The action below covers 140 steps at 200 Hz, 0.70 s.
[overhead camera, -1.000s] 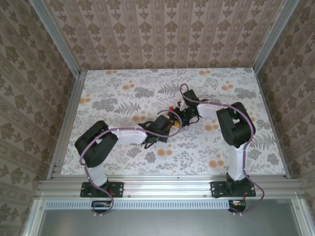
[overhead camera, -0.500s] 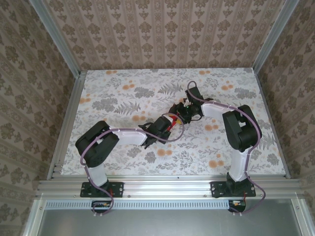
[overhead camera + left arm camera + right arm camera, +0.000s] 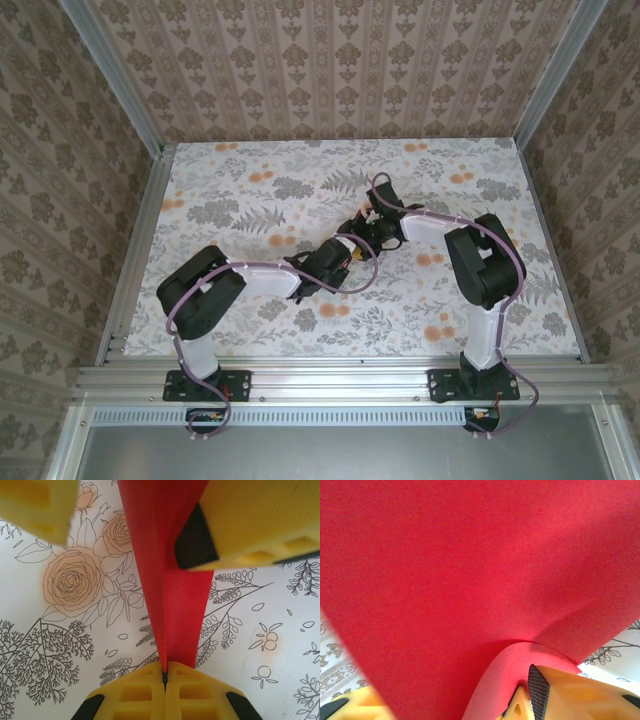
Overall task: Fold a paper plane with a square sheet of paper (pick it up from the middle)
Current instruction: Fold the wing for the fifth time at the center of the table.
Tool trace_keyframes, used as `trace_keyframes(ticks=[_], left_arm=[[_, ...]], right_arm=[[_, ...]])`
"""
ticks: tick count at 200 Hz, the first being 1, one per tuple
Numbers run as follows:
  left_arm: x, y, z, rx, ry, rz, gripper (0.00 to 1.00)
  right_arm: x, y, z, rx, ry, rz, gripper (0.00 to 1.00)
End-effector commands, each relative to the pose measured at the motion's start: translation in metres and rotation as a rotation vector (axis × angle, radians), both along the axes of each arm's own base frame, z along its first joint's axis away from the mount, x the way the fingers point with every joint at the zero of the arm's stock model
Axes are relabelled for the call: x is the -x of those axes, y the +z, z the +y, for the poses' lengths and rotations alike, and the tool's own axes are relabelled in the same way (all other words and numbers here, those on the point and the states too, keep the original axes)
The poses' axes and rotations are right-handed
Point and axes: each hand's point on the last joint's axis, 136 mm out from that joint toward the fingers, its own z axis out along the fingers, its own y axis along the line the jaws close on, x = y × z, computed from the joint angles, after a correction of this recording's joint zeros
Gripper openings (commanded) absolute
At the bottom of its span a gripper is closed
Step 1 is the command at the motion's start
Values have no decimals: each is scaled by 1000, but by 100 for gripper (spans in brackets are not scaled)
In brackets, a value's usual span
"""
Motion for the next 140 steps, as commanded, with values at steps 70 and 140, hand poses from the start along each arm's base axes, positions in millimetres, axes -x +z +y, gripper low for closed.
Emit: trace_keyframes(ticks=[70, 140], left_arm=[[12, -19, 12, -76, -7, 27, 1], [12, -22, 12, -81, 3, 35, 1]], right_arm=[[-1, -26, -19, 155, 9, 12, 30], [-5, 8, -7, 57, 44, -109, 37]])
